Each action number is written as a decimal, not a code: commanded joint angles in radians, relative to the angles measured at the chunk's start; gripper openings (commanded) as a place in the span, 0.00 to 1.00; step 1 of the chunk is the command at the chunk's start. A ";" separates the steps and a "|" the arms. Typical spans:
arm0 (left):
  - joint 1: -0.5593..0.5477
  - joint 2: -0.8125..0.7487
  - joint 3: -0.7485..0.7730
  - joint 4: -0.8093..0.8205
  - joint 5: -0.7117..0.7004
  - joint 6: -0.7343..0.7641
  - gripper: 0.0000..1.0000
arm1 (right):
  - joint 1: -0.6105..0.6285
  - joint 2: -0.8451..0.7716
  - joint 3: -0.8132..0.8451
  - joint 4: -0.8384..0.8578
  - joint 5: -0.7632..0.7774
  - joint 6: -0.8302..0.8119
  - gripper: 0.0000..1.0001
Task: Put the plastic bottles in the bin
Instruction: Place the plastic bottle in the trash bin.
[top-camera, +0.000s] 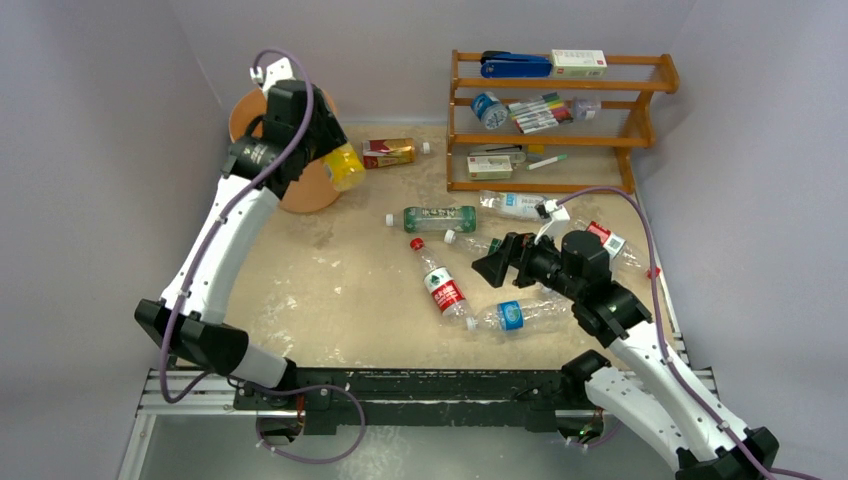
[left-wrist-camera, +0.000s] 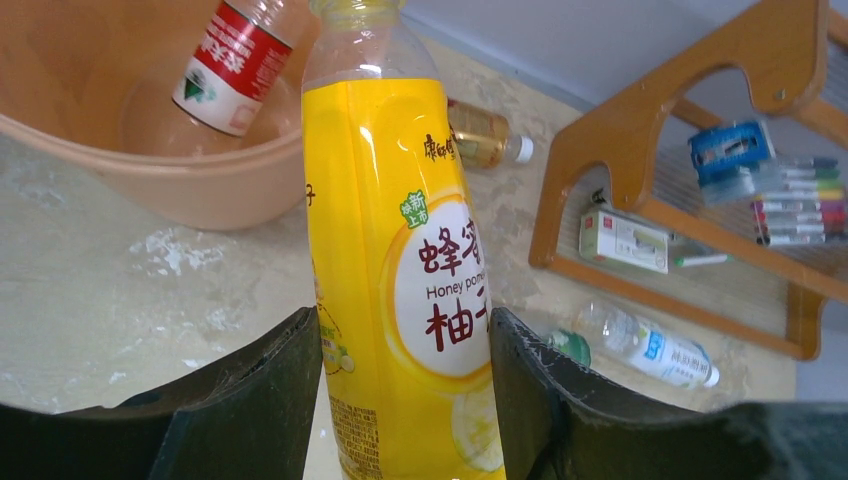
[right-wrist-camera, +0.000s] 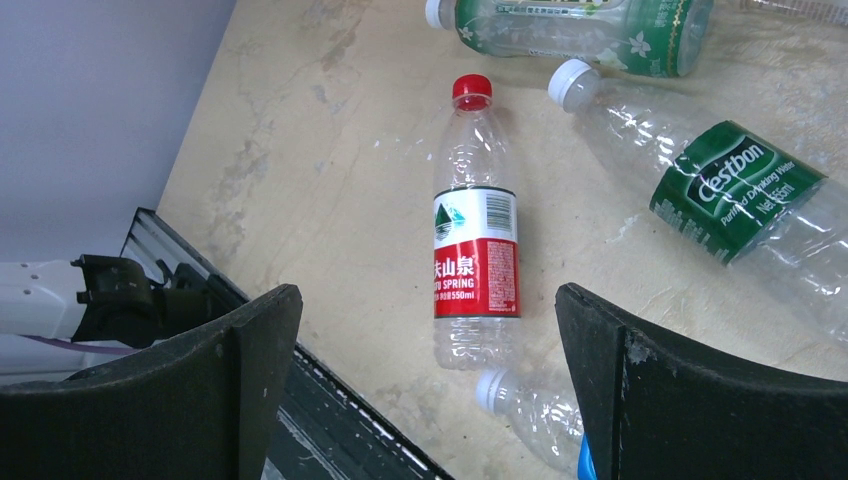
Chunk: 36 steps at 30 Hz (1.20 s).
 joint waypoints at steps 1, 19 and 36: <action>0.128 0.064 0.152 -0.004 0.124 0.063 0.47 | -0.002 -0.030 -0.005 -0.007 0.018 0.014 1.00; 0.476 0.279 0.288 0.080 0.373 0.043 0.47 | -0.001 -0.082 -0.020 -0.050 0.030 0.038 1.00; 0.549 0.388 0.310 0.115 0.418 0.048 0.63 | -0.003 -0.085 -0.032 -0.049 0.035 0.041 1.00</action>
